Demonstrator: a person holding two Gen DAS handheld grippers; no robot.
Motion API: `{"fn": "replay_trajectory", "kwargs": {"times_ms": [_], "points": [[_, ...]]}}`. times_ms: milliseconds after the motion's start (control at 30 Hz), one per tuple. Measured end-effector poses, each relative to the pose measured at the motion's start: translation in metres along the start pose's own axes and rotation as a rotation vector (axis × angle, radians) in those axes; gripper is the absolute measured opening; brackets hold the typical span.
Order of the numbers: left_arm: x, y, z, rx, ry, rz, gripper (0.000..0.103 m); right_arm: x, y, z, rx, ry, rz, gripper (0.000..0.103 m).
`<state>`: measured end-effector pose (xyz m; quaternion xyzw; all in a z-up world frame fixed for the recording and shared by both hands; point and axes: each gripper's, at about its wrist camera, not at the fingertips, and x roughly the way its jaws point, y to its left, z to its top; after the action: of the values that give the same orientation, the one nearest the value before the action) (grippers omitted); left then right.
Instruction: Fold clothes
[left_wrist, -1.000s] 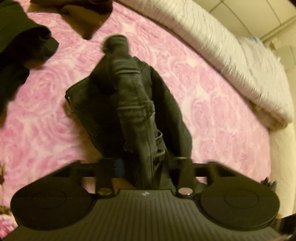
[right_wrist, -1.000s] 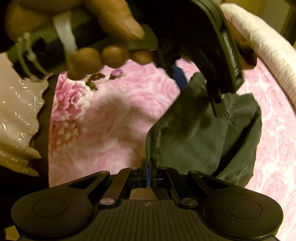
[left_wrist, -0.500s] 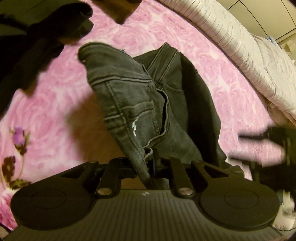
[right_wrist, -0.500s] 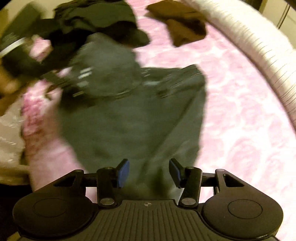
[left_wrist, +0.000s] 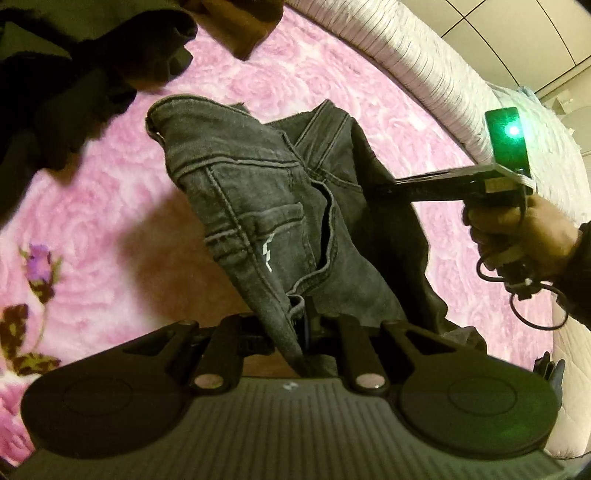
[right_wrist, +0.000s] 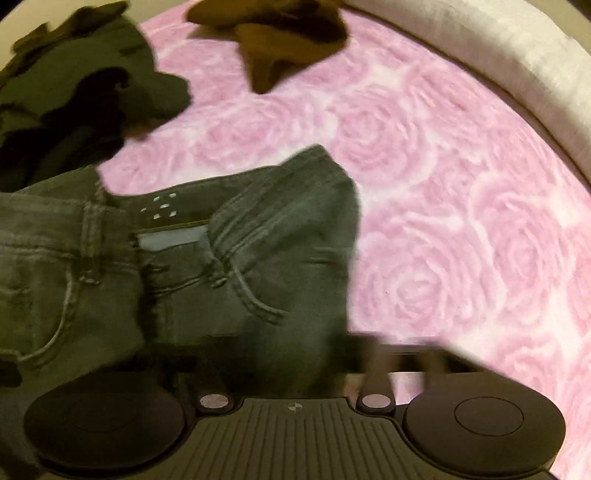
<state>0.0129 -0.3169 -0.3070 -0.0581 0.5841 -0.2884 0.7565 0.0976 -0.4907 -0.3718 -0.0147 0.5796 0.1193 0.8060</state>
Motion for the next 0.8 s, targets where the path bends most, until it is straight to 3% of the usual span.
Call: {"fn": "replay_trajectory", "kwargs": {"times_ms": [167, 300, 400, 600, 700, 800], "points": [[-0.045, 0.005, 0.031, 0.090, -0.097, 0.019, 0.009, -0.073, 0.022, -0.009, 0.044, -0.156, -0.020, 0.006], [-0.093, 0.004, 0.090, 0.219, -0.205, 0.064, 0.008, -0.157, 0.047, -0.015, 0.142, -0.332, -0.048, 0.005], [-0.136, -0.019, 0.140, 0.389, -0.308, 0.081, 0.008, -0.213, 0.076, -0.021, 0.210, -0.464, -0.092, 0.005], [-0.214, -0.129, 0.234, 0.758, -0.492, 0.050, 0.008, -0.316, 0.108, -0.046, 0.504, -0.714, -0.186, 0.005], [-0.231, -0.205, 0.254, 0.930, -0.558, -0.009, 0.008, -0.364, 0.109, -0.082, 0.677, -0.836, -0.244, 0.005], [-0.222, -0.296, 0.253, 1.084, -0.588, -0.121, 0.008, -0.399, 0.100, -0.131, 0.836, -0.923, -0.312, 0.005]]}}
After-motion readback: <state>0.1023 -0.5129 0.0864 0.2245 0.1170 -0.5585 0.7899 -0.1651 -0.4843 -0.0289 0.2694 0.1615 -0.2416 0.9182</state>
